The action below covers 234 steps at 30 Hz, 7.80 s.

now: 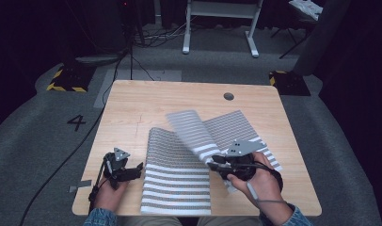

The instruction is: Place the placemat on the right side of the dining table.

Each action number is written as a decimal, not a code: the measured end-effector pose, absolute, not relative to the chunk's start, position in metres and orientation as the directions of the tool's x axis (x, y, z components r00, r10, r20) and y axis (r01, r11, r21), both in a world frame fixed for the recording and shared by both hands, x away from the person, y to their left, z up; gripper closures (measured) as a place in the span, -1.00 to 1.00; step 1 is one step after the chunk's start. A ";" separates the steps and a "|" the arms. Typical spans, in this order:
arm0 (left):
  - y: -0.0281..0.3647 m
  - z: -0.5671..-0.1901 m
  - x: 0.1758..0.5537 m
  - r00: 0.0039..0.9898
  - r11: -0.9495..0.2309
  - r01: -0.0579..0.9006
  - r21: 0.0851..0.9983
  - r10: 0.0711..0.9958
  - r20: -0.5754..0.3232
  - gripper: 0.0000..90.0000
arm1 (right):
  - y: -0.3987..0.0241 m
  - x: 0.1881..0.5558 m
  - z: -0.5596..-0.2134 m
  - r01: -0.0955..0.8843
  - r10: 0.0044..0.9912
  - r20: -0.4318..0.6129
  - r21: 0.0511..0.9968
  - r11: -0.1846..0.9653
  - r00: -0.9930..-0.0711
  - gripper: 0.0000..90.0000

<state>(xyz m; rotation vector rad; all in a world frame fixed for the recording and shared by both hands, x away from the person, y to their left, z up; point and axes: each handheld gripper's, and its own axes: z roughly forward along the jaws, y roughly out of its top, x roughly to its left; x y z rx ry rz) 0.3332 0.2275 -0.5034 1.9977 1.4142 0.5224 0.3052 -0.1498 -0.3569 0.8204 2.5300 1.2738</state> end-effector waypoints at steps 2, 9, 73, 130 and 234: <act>0.227 -0.503 0.333 0.344 -0.225 0.689 0.689 0.938 -0.038 -0.65 | -0.148 0.303 -0.355 0.397 0.549 0.124 0.821 0.412 -0.827 0.01; 0.227 -0.503 0.333 0.345 -0.226 0.689 0.689 0.938 -0.037 -0.65 | -0.175 0.321 -0.353 0.414 0.647 0.105 0.842 0.346 -0.755 -0.05; 0.227 -0.503 0.333 0.346 -0.226 0.689 0.689 0.938 -0.037 -0.65 | -0.318 0.378 -0.473 0.713 0.918 -0.010 0.626 0.315 -0.397 0.83; 0.227 -0.503 0.333 0.348 -0.230 0.689 0.688 0.937 -0.035 -0.65 | -0.194 0.358 -0.391 0.468 0.755 -0.010 0.779 0.417 -0.656 -0.05; 0.227 -0.503 0.335 0.353 -0.234 0.688 0.687 0.935 -0.036 -0.65 | -0.251 0.305 -0.464 0.571 0.619 0.157 0.602 0.558 -0.770 0.79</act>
